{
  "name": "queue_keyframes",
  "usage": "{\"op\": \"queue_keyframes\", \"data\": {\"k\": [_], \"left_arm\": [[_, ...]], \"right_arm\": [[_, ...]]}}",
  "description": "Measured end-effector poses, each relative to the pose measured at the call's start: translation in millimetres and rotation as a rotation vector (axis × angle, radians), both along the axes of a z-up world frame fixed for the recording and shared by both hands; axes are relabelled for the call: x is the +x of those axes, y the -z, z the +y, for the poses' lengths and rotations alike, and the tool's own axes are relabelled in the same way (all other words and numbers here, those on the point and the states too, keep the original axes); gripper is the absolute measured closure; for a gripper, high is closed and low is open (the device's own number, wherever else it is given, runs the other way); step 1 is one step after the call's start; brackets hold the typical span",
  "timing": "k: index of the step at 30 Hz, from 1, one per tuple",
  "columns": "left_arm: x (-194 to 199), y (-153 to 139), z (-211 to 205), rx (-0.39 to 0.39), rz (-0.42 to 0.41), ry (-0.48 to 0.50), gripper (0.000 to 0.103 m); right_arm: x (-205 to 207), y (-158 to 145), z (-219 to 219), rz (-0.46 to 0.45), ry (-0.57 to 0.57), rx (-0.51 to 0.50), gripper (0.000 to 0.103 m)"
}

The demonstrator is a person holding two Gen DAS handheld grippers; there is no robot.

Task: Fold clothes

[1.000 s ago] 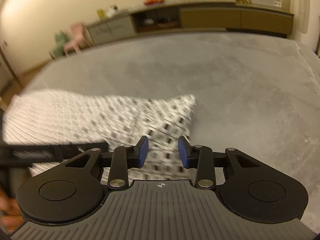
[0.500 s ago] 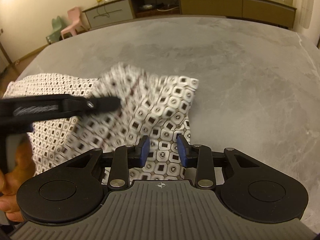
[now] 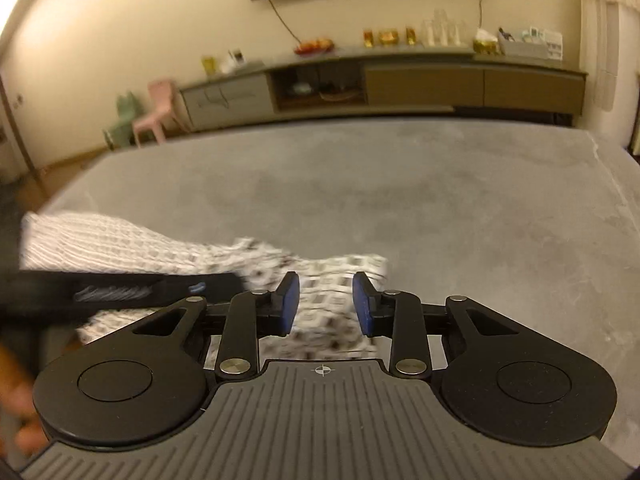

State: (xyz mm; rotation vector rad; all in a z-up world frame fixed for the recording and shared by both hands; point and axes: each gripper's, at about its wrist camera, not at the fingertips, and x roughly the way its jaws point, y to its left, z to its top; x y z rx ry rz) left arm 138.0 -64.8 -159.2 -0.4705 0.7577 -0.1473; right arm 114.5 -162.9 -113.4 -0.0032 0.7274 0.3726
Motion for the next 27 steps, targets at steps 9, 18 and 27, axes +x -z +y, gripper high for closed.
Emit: {"op": "queue_keyframes", "data": {"k": [9,18,27], "left_arm": [[-1.1,-0.1,6.6,0.040,0.036,-0.031,0.097],[-23.9,-5.7,-10.8,0.193,0.007,-0.065,0.094],[-38.6,-49.4,7.0,0.190,0.020,0.002,0.064]], "right_arm": [[23.4,7.2,-0.8,0.044,0.031,-0.045,0.085],[44.7,26.4,4.5,0.052,0.017,-0.041,0.095],[-9.4,-15.2,-58.0,0.124,0.066,0.219,0.054]]}}
